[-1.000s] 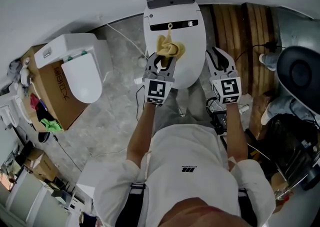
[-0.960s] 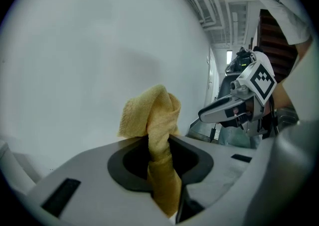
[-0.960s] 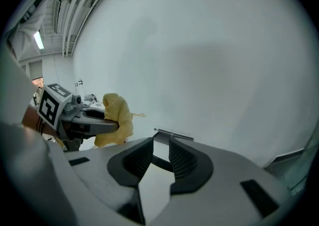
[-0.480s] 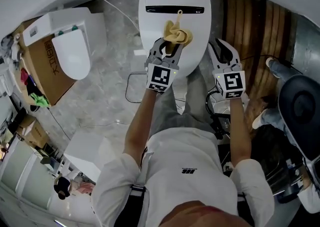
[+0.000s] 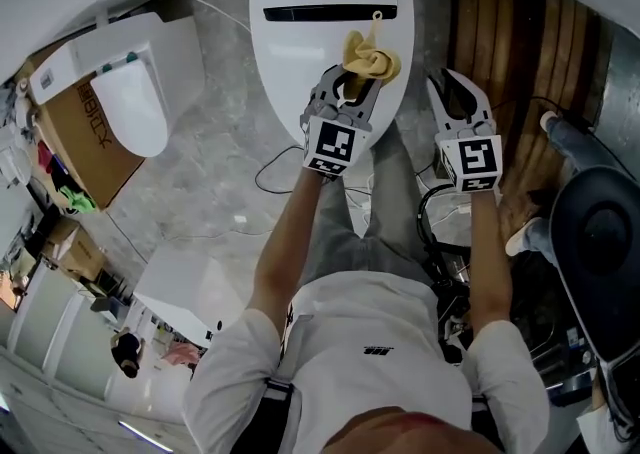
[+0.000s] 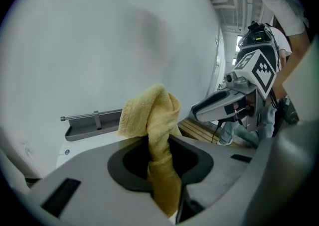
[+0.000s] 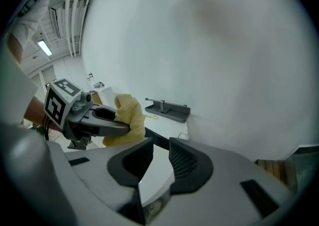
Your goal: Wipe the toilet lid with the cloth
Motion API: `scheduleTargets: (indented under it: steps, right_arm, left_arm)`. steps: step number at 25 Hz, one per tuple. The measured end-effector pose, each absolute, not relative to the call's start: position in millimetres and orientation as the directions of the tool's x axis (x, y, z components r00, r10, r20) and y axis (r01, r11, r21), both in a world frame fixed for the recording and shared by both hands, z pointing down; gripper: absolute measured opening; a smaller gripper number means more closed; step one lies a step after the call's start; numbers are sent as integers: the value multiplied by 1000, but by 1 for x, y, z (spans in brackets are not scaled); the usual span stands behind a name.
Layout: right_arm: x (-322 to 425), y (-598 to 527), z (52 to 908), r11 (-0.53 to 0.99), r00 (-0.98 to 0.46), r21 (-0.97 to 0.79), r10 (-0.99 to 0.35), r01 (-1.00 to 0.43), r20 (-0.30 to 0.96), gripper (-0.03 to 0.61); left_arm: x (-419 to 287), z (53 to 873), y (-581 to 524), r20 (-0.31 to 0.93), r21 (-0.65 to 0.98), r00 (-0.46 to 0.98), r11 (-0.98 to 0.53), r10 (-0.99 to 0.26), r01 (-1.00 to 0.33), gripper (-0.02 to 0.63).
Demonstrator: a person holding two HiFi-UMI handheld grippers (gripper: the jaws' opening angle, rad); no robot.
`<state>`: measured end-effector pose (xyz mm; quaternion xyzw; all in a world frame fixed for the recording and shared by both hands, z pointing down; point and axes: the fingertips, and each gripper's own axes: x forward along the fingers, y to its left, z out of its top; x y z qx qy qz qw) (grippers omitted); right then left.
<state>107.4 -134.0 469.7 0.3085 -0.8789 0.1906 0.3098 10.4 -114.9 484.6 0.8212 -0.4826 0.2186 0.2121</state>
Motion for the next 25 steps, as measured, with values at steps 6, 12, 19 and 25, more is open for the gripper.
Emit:
scheduleTargets:
  steps: [6,12,19,25]
  right_arm:
    - [115,-152,504,734,-619,-164,-407,-659,672,112]
    - [126,-163,537,726,-612,-171,-401,-666,682,112]
    - [137,-168,564,715,-594,-169,-398,-678,699,112]
    - [140,-170,587,702,-591,-177,-404,-690,699,112]
  left_arm:
    - [36,521,-135,582,161,459,-457,-672,-874,104]
    - [62,553,-150,584,183,499,-495,-641,-849,104]
    - [82,589,-162,604,204,526,-522,-599,-828,104]
    - [90,619,-172,615,218,530,-520,-584,-826,104]
